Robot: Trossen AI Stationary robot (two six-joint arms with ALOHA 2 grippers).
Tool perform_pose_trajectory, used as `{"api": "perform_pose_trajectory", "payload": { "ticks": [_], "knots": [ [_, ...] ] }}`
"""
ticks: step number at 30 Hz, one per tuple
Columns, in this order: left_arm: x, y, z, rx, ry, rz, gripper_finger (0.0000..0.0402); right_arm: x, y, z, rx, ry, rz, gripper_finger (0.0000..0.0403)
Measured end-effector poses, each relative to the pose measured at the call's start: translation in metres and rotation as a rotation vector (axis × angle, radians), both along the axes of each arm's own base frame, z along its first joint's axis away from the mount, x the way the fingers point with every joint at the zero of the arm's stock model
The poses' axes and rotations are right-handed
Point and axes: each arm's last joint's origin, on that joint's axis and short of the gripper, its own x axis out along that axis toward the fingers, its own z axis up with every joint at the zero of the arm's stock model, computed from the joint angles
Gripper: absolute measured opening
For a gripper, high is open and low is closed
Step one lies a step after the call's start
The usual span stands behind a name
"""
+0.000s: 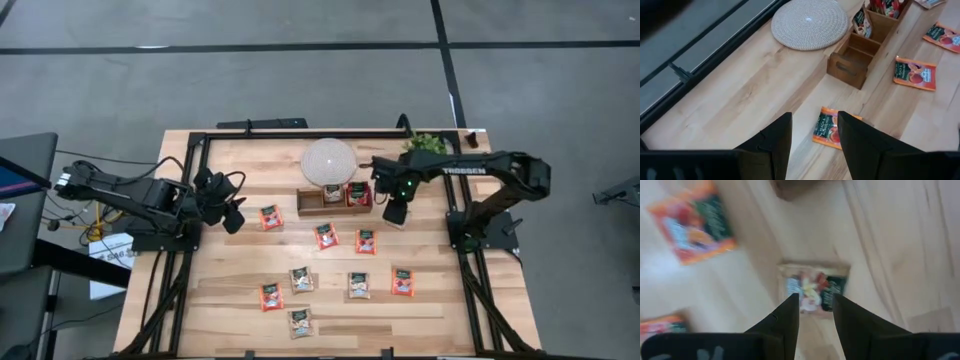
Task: Pick & Place Tea
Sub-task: Put the brown tea bag into the middle slot of the wooden organizer
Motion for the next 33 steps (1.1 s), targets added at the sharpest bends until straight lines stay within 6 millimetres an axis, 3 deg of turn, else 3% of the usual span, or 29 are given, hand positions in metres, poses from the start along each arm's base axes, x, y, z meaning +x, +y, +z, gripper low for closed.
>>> {"api": "perform_pose_trajectory", "payload": {
  "ticks": [15, 33],
  "knots": [
    [0.021, -0.007, -0.014, -0.075, 0.060, 0.006, 0.0151, -0.025, -0.003, -0.048, -0.039, 0.074, -0.102, 0.0111],
    [0.038, -0.011, -0.024, -0.084, 0.081, -0.002, 0.0151, -0.031, -0.003, -0.059, -0.113, 0.099, -0.139, 0.0111]
  ]
}}
